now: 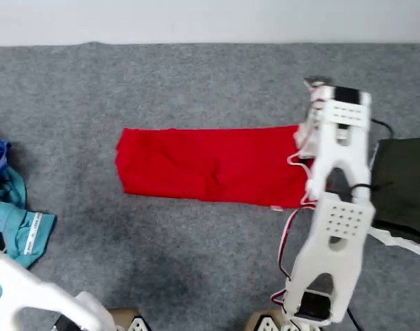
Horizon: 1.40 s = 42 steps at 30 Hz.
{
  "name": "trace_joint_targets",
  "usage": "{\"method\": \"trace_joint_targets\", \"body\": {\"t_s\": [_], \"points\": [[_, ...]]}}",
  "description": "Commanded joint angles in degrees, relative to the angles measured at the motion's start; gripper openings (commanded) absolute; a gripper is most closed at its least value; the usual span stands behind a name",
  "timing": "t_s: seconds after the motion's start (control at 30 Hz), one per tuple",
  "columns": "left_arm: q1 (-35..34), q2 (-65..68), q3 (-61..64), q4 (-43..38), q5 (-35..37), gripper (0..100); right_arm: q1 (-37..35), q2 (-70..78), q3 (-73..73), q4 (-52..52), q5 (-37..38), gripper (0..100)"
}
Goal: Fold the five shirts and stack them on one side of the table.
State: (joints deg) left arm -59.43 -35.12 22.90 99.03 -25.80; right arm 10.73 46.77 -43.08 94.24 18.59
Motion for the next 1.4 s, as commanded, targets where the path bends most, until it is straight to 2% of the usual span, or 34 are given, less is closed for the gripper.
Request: {"method": "trace_joint_targets", "body": {"t_s": [0.0, 0.13, 0.23, 0.47, 0.73, 1.07, 1.37], "points": [[2.9, -1.49, -0.22, 1.41, -0.09, 1, 5.23, -4.62, -0.62, -1.19, 5.19, 0.9], [4.75, -1.49, -0.22, 1.41, 1.93, 1, 6.46, -5.49, -0.62, 0.31, 8.7, 0.9], [6.68, -1.32, -0.22, 1.41, 3.25, 1, 3.47, -8.13, -0.62, 2.95, 9.41, 0.9], [11.69, -1.49, -0.31, 1.41, 7.56, 1, -10.68, -16.13, -0.26, 8.57, 8.62, 0.9], [12.13, -1.58, -0.22, 1.23, 8.53, 1, -27.82, -19.38, -0.26, 8.48, 3.52, 0.9], [11.96, -1.58, 2.07, 0.44, 8.62, 1, -42.15, -18.42, -0.26, -0.48, 3.6, 0.9], [12.04, -1.58, 2.59, 0.53, 8.62, 1, -44.79, -9.36, -0.53, -10.42, 3.69, 0.9]]}}
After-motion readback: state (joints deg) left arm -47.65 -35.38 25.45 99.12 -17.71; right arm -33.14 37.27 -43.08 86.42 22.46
